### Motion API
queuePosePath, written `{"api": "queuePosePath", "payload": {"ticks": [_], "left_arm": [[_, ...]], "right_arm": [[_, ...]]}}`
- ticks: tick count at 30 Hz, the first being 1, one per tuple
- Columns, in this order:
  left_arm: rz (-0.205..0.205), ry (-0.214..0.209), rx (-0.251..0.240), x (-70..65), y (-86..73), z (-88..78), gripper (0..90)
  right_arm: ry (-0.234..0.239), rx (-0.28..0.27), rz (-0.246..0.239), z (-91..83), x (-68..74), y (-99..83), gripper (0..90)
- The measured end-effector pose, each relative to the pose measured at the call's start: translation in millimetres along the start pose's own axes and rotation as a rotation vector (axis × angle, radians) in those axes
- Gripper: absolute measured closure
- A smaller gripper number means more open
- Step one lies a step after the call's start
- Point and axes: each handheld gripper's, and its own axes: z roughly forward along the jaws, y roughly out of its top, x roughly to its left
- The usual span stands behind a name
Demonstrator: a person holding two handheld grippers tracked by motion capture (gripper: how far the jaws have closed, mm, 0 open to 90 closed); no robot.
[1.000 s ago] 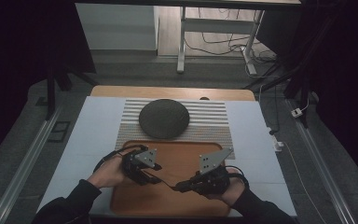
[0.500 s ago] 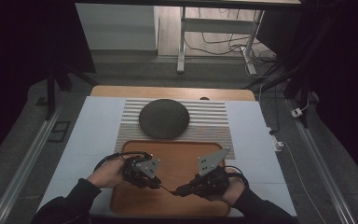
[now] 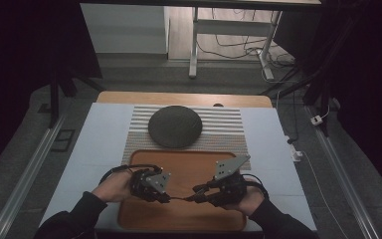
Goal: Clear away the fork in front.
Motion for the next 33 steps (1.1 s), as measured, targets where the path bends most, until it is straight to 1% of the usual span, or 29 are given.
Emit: {"api": "queuePosePath", "payload": {"ticks": [2, 4, 6, 7, 8, 9, 11, 12, 14, 16, 17, 19, 21, 22, 23, 24, 25, 27, 28, 31, 33], "left_arm": [[-0.052, 0.001, -0.008, 0.0, -1.5, -2.2, 86.2], [-0.105, 0.009, -0.011, 0.6, -4.0, -5.3, 86.2], [-0.136, 0.018, -0.016, 1.2, -7.3, -8.9, 86.2], [-0.158, 0.021, -0.019, 1.3, -8.8, -10.6, 86.2], [-0.178, 0.022, -0.021, 1.2, -10.1, -12.1, 86.2], [-0.197, 0.028, -0.024, 0.7, -11.1, -13.2, 86.2], [-0.233, 0.032, -0.023, -0.3, -12.5, -15.0, 86.2], [-0.252, 0.037, -0.019, -0.8, -12.9, -15.8, 86.2], [-0.287, 0.044, -0.011, -2.0, -13.6, -16.6, 86.2], [-0.318, 0.056, -0.005, -2.5, -14.8, -17.6, 86.2], [-0.333, 0.057, -0.010, -2.8, -15.9, -18.1, 86.2], [-0.360, 0.061, -0.017, -3.8, -18.2, -19.8, 86.1], [-0.391, 0.065, -0.020, -4.6, -20.6, -21.4, 86.2], [-0.408, 0.066, -0.022, -5.4, -21.7, -22.0, 86.2], [-0.427, 0.064, -0.022, -6.1, -22.7, -22.5, 86.1], [-0.438, 0.067, -0.022, -6.9, -24.0, -22.7, 86.1], [-0.463, 0.072, -0.022, -7.8, -25.4, -22.8, 86.1], [-0.499, 0.087, -0.020, -9.3, -27.6, -23.2, 86.1], [-0.519, 0.088, -0.023, -10.0, -29.1, -23.6, 86.1], [-0.591, 0.103, -0.042, -13.1, -34.2, -24.4, 86.1], [-0.638, 0.116, -0.047, -15.0, -37.5, -25.1, 86.1]], "right_arm": [[-0.040, -0.005, 0.012, -1.8, -0.8, -0.7, 59.0], [-0.099, -0.007, 0.023, -4.4, -0.8, -1.5, 52.6], [-0.145, -0.019, 0.037, -8.1, -0.7, -2.8, 48.0], [-0.183, -0.020, 0.039, -10.3, -0.4, -3.4, 44.6], [-0.211, -0.025, 0.047, -12.5, -0.1, -4.2, 41.8], [-0.228, -0.035, 0.055, -14.8, -0.2, -5.4, 39.9], [-0.285, -0.035, 0.078, -19.9, -0.1, -7.3, 35.3], [-0.298, -0.037, 0.087, -22.1, -0.5, -8.5, 33.3], [-0.343, -0.036, 0.116, -25.9, -1.2, -10.6, 30.2], [-0.361, -0.025, 0.142, -28.7, -2.0, -13.1, 28.4], [-0.383, -0.023, 0.161, -29.7, -2.1, -14.5, 26.2], [-0.391, -0.016, 0.189, -31.6, -2.3, -17.7, 23.5], [-0.411, -0.006, 0.200, -33.1, -1.1, -21.4, 19.4], [-0.415, 0.001, 0.202, -33.7, -0.6, -23.2, 18.5], [-0.429, 0.006, 0.206, -34.8, 0.3, -25.2, 18.2], [-0.434, 0.001, 0.212, -35.9, 0.9, -27.3, 17.5], [-0.439, -0.001, 0.221, -37.4, 1.7, -29.2, 16.6], [-0.460, -0.009, 0.238, -41.7, 4.0, -33.5, 14.1], [-0.468, -0.012, 0.244, -43.1, 4.9, -35.1, 13.1], [-0.511, -0.018, 0.257, -48.4, 9.0, -42.5, 8.8], [-0.523, -0.025, 0.268, -51.4, 11.7, -47.4, 7.3]]}}
